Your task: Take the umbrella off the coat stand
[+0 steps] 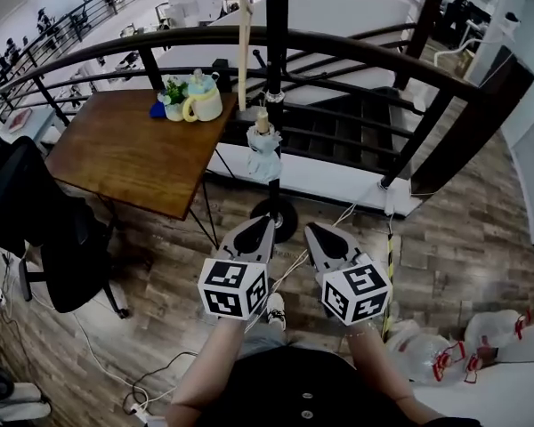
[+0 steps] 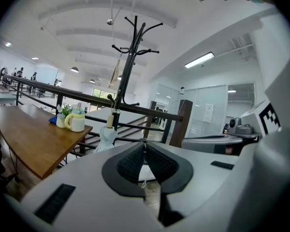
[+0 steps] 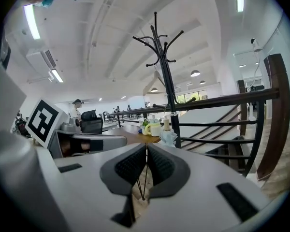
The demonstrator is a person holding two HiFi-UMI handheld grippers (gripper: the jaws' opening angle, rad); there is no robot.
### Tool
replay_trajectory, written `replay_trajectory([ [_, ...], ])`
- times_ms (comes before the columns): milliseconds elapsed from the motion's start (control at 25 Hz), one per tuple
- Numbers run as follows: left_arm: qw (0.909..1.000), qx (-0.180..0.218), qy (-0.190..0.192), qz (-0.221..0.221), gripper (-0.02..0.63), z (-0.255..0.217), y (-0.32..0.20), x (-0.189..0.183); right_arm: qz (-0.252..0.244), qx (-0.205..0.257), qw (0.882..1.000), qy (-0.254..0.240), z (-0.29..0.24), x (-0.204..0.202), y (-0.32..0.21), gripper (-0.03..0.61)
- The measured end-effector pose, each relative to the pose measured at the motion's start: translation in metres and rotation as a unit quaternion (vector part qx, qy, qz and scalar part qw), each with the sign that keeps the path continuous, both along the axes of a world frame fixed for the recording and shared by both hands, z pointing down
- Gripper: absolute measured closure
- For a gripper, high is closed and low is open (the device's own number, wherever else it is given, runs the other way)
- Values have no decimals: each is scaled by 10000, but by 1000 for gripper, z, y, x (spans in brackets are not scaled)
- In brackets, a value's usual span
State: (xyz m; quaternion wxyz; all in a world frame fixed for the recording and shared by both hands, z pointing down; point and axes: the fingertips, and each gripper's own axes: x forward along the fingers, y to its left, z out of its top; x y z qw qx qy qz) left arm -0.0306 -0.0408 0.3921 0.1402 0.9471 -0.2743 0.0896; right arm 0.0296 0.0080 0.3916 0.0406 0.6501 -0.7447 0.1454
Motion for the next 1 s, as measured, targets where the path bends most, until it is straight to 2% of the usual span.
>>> replay_trajectory([
  [280, 10000, 18, 3, -51, 586, -4, -74, 31, 8, 143, 9999, 43, -11, 32, -70, 549],
  [640, 9999, -12, -154, -17, 586, 2, -115, 59, -17, 60, 9997, -223, -6, 59, -110, 549],
  [840, 9993, -51, -216, -287, 586, 7, -133, 62, -250, -15, 9993, -295, 2, 67, -133, 549],
  [1000, 9979, -37, -183, -613, 587, 9, -151, 66, -652, -57, 9974, -300, 5, 70, -158, 549],
])
